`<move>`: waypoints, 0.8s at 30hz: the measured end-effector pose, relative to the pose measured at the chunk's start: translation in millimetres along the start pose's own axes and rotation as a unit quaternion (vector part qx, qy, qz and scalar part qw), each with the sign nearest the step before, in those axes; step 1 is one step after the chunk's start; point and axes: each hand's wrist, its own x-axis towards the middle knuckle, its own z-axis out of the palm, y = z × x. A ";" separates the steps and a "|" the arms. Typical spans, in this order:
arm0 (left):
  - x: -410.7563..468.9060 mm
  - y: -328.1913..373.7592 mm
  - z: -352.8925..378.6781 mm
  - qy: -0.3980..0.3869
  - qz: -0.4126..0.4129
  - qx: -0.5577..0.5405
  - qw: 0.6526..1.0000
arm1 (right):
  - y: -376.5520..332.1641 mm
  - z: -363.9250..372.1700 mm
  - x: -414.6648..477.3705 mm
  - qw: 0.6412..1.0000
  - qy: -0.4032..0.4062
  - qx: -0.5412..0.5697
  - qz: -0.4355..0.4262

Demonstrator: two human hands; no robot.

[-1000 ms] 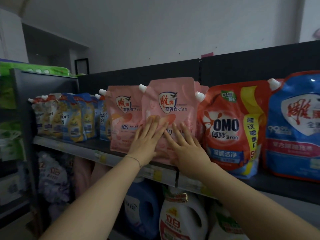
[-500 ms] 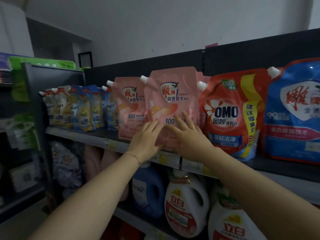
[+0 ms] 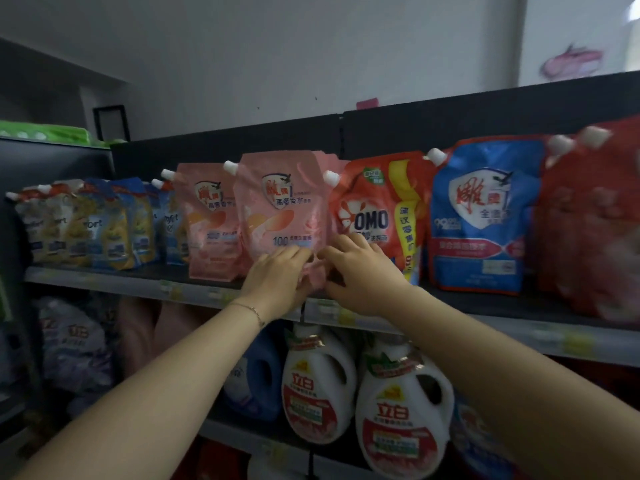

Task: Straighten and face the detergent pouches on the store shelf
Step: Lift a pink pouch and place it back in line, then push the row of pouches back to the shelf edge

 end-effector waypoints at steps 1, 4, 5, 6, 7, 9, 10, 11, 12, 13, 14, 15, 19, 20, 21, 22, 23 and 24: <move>1.4 10.2 -1.4 0.006 0.004 -0.006 1.000 | 5.8 -5.2 -8.1 1.000 0.002 -0.007 0.007; 4.0 42.7 -3.2 0.025 0.013 -0.027 0.999 | 24.1 -21.3 -34.3 0.999 0.002 -0.022 0.029; 3.1 54.2 -3.0 0.023 0.015 -0.034 0.999 | 29.9 -26.1 -43.6 0.999 0.003 -0.025 0.037; 1.3 66.0 -2.3 0.016 0.017 -0.040 0.999 | 35.1 -30.6 -53.5 0.999 0.005 -0.027 0.046; -0.8 77.4 -1.3 0.006 0.018 -0.042 0.999 | 39.7 -34.5 -63.5 0.998 0.005 -0.028 0.056; -5.9 98.2 1.3 -0.015 0.021 -0.047 0.999 | 46.7 -41.9 -83.6 0.997 -0.006 -0.028 0.074; -8.8 107.9 2.6 -0.024 0.023 -0.053 0.998 | 49.8 -45.2 -93.9 0.996 -0.013 -0.029 0.080; -12.1 117.1 3.9 -0.033 0.024 -0.060 0.997 | 52.8 -48.4 -104.3 0.996 -0.019 -0.032 0.085; -15.1 126.4 5.7 -0.042 0.024 -0.067 0.997 | 55.8 -51.8 -115.2 0.995 -0.024 -0.035 0.090; -18.7 135.8 7.3 -0.050 0.021 -0.072 0.996 | 58.8 -55.2 -126.1 0.994 -0.029 -0.038 0.096; -22.3 145.3 8.8 -0.057 0.019 -0.077 0.995 | 61.5 -58.5 -137.4 0.993 -0.034 -0.041 0.103; -25.9 155.3 10.3 -0.063 0.016 -0.084 0.994 | 64.4 -61.8 -148.3 0.992 -0.039 -0.047 0.110; -32.6 196.9 12.2 -0.089 0.018 -0.125 0.988 | 78.7 -77.8 -190.3 0.989 -0.044 -0.068 0.127; -30.9 206.7 11.6 -0.092 0.024 -0.128 0.987 | 83.2 -83.1 -199.8 0.988 -0.043 -0.068 0.133; -27.9 216.2 10.7 -0.093 0.029 -0.130 0.987 | 88.0 -88.7 -209.0 0.987 -0.042 -0.070 0.140; -23.8 226.1 9.5 -0.092 0.035 -0.132 0.986 | 93.2 -94.4 -217.8 0.985 -0.041 -0.074 0.148; -19.4 236.4 8.6 -0.090 0.042 -0.136 0.986 | 98.9 -99.8 -226.6 0.984 -0.039 -0.081 0.157; -14.6 247.5 7.8 -0.088 0.048 -0.143 0.985 | 104.9 -104.8 -235.3 0.981 -0.037 -0.086 0.167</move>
